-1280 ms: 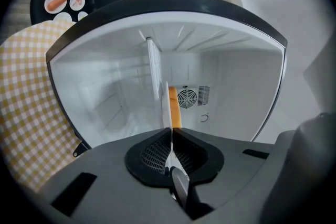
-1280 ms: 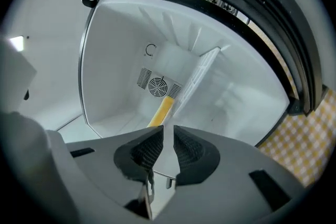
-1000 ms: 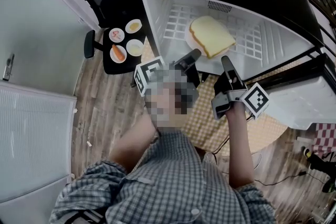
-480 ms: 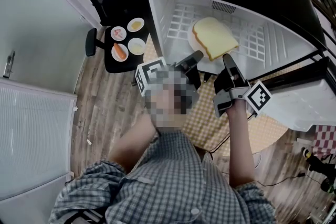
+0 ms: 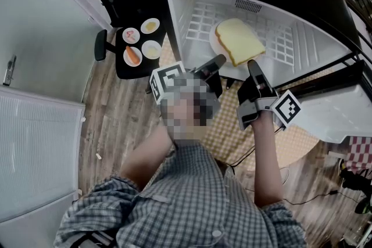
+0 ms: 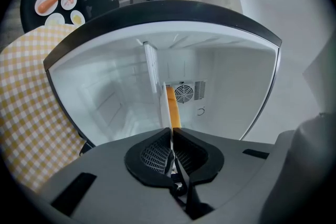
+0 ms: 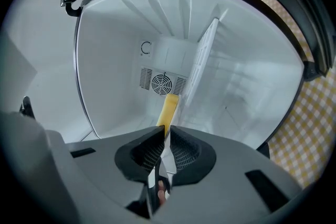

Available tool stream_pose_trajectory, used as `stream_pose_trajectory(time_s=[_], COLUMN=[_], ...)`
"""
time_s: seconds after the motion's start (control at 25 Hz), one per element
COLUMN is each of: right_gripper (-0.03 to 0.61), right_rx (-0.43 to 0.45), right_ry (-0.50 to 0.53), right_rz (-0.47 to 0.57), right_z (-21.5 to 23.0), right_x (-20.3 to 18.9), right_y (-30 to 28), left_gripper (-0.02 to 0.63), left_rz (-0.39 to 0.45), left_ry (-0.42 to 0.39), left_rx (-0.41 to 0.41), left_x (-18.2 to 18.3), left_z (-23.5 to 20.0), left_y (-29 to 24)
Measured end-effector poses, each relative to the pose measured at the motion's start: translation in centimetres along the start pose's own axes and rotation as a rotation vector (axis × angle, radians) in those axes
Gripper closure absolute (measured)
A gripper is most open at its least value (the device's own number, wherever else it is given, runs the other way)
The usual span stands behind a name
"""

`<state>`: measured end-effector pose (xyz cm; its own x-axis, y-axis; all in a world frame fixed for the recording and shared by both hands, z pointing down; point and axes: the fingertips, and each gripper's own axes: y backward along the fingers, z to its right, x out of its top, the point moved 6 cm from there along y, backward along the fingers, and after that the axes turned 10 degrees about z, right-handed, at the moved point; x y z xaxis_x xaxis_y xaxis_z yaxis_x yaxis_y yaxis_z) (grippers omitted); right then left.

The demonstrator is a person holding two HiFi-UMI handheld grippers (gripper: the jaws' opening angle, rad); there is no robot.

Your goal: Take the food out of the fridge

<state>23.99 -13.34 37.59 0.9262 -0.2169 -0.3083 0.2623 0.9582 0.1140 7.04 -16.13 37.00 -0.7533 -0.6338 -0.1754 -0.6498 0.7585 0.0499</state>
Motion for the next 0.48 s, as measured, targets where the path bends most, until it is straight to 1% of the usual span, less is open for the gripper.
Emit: stream_pose_trajectory(time_s=[0.24, 0.48], right_gripper=[0.548, 0.549], right_rx=[-0.005, -0.015], right_ry=[0.002, 0.001], right_rz=[-0.008, -0.002], right_z=[-0.5, -0.6], right_x=[-0.6, -1.5], right_y=[1.0, 2.3], left_gripper=[0.595, 0.595], left_rz=[-0.025, -0.051], left_ry=[-0.014, -0.066], left_rx=[-0.011, -0.021], left_x=[-0.2, -0.5], left_z=[0.1, 0.3], left_y=[1.0, 2.0])
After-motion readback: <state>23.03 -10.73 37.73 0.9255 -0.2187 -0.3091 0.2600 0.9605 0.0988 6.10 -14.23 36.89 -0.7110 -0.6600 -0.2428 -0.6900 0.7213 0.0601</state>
